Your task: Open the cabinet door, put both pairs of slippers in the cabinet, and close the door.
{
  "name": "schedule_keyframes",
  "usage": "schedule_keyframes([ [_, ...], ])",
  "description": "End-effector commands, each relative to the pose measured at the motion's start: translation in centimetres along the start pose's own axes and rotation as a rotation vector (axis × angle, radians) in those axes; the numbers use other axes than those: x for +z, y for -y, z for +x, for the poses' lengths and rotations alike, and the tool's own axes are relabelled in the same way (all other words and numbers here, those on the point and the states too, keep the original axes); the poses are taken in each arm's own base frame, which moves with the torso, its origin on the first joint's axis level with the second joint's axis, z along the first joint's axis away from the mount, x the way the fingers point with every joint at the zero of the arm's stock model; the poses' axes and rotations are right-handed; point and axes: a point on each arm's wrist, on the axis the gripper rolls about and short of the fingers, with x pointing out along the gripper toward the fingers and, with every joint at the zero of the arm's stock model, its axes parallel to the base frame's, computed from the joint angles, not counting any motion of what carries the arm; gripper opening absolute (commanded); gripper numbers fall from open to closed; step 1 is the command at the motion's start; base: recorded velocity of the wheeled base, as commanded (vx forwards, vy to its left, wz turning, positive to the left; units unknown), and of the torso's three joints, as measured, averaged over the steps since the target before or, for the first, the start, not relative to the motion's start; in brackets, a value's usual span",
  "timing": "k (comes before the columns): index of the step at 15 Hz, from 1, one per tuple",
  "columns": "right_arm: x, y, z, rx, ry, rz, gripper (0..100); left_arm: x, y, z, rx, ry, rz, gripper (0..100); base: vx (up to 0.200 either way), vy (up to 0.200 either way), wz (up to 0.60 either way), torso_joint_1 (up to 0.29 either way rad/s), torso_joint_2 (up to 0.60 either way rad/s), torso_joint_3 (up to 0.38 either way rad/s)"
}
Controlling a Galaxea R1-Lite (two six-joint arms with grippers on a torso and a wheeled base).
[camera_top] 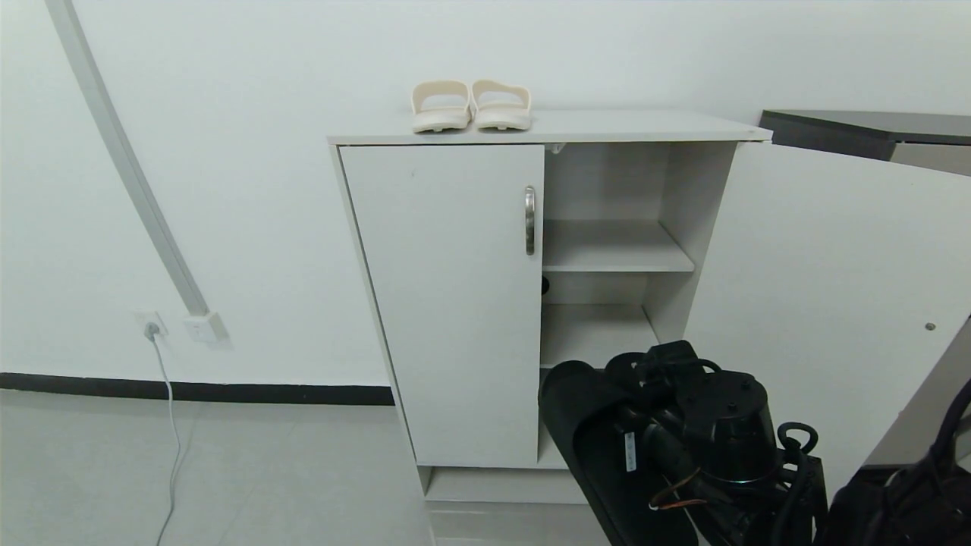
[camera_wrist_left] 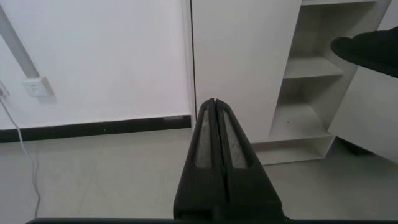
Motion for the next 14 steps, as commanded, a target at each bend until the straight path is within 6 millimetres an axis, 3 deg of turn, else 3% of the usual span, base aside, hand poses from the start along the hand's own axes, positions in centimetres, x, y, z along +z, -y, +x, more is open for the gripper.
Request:
schedule_keyframes([
  [1,0.0,0.0,0.0,0.002,-0.001,-0.001,0,0.0,0.0,0.0,-0.004,0.002,-0.001,0,0.0,0.0,0.0,0.0,0.0,0.0],
  [8,-0.3,-0.4,0.2,0.007,-0.003,-0.007,0,0.0,0.0,0.0,0.016,0.004,0.025,0,0.0,0.0,0.0,0.0,0.0,0.0],
  [10,-1.4,-1.3,0.6,0.017,-0.015,-0.024,0,0.0,0.1,0.0,-0.027,0.006,0.034,0,0.0,0.0,0.0,0.0,0.0,0.0],
  [14,-0.9,-3.9,3.8,-0.085,0.086,0.019,0,0.0,0.1,0.0,-0.027,0.006,0.036,0,0.0,0.0,0.0,0.0,0.0,0.0],
])
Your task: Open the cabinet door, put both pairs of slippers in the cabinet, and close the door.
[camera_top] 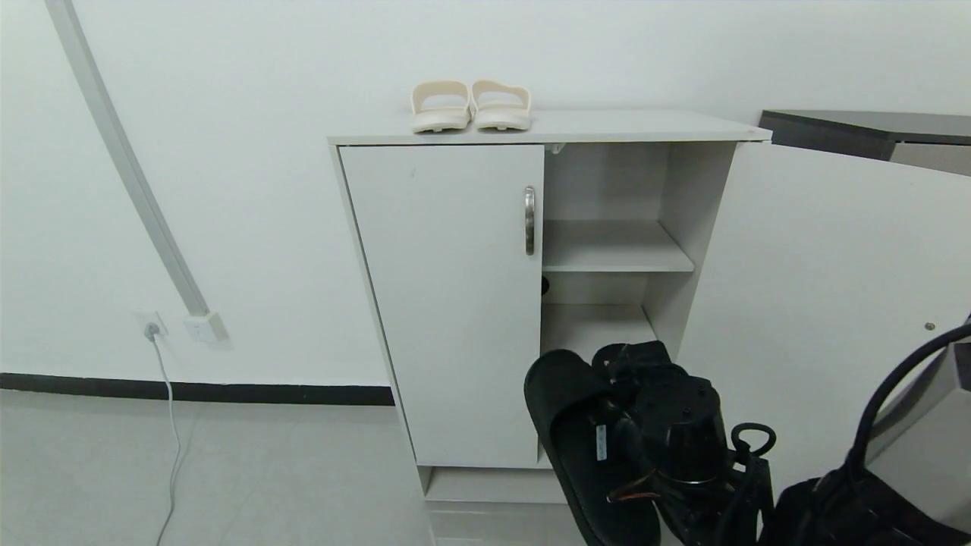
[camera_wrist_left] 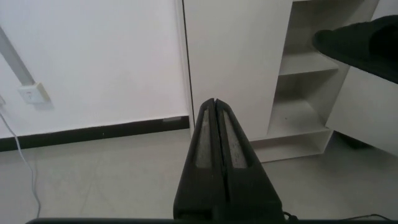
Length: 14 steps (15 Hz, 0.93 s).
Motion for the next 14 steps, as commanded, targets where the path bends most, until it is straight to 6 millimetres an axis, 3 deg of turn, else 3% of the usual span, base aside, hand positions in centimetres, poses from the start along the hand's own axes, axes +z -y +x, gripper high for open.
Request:
schedule_keyframes([
  [1,-0.1,-2.5,2.8,-0.094,0.035,0.01,0,0.0,0.0,0.0,0.0,-0.003,-0.001,0,0.0,0.0,0.0,0.0,0.0,0.0],
  [5,1.7,-3.3,4.5,-0.222,-0.012,0.089,0,0.0,0.0,0.0,0.0,-0.003,-0.001,0,0.0,0.0,0.0,0.0,0.0,0.0],
  [11,0.9,-2.5,5.5,-0.266,-0.054,0.11,0,0.0,0.0,0.0,0.0,-0.003,-0.006,0,0.0,0.0,0.0,0.0,0.0,0.0],
  [14,0.1,-2.2,6.1,-0.282,-0.07,0.105,0,0.0,0.0,0.0,0.0,-0.003,-0.007,0,0.0,-0.2,0.0,0.001,0.0,0.006],
])
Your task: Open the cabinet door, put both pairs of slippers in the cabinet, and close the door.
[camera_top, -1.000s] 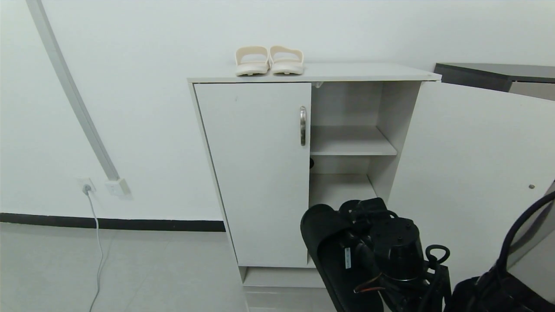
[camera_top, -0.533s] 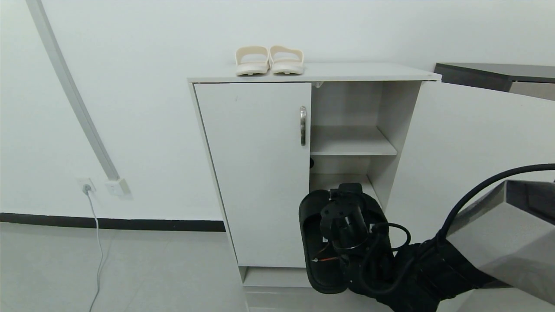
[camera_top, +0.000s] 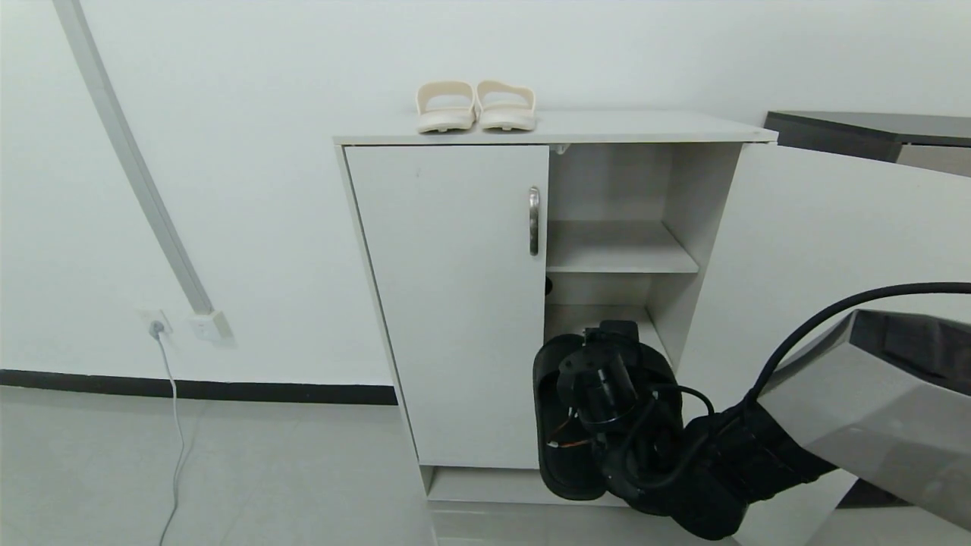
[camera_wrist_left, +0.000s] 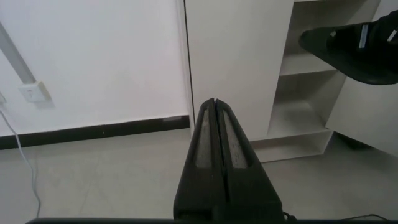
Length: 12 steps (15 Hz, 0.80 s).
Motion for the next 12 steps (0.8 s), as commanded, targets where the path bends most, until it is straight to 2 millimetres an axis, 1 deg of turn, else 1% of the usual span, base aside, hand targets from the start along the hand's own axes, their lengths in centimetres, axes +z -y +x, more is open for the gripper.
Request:
schedule_keyframes([
  [1,-0.8,0.1,0.5,-0.011,-0.013,-0.011,0,0.0,0.0,0.0,0.001,-0.003,-0.001,0,0.0,-0.2,0.0,0.002,0.01,0.002],
  [5,-1.9,-0.2,1.2,-0.011,-0.03,-0.027,0,0.0,0.0,0.0,-0.001,-0.004,-0.001,0,0.0,-0.2,0.0,0.005,0.0,0.002],
  [7,-2.9,-0.8,2.1,0.006,-0.015,-0.02,0,0.0,0.0,0.0,-0.001,-0.004,-0.003,0,0.0,0.0,0.0,0.0,0.0,0.0],
  [9,-3.2,-1.5,2.7,0.091,-0.007,-0.021,0,0.0,0.0,0.0,-0.001,-0.004,-0.004,0,0.0,0.0,0.0,0.0,0.0,0.0],
  [12,-4.3,-1.8,3.4,0.118,0.004,-0.034,0,0.0,0.0,0.0,-0.001,-0.004,-0.006,0,0.0,0.0,0.0,0.0,0.0,0.0],
])
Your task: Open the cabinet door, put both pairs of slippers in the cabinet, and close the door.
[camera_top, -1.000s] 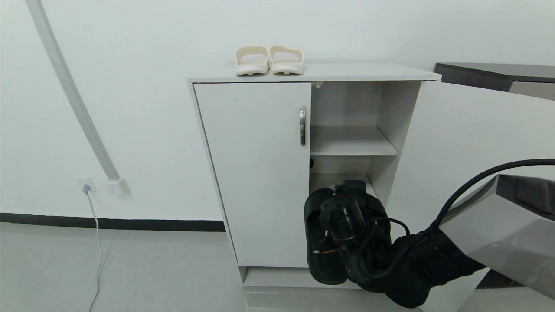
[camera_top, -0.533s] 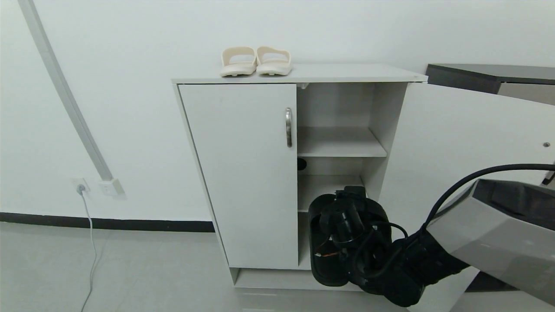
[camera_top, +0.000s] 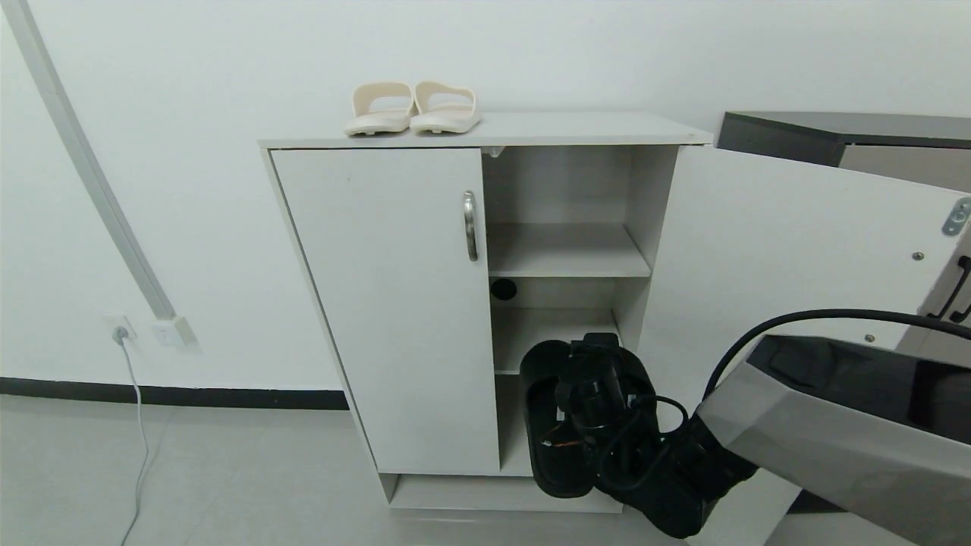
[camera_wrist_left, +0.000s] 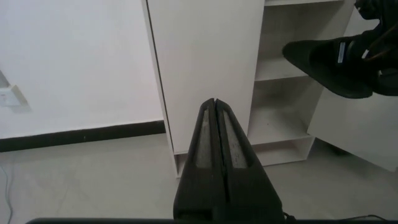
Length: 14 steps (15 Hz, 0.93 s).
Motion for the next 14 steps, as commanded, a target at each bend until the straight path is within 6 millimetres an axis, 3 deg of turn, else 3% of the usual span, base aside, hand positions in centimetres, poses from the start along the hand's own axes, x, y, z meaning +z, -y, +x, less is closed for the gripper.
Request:
schedule_keyframes([
  [1,-1.5,-0.2,0.4,0.0,-0.022,-0.024,0,0.0,0.0,0.0,0.0,-0.001,0.0,0,0.0,0.0,0.0,0.0,0.0,0.0],
  [14,-3.1,-0.3,1.2,-0.013,-0.043,-0.044,0,0.0,0.0,0.0,0.001,-0.001,0.0,0,0.0,0.0,0.0,0.0,0.0,0.0],
])
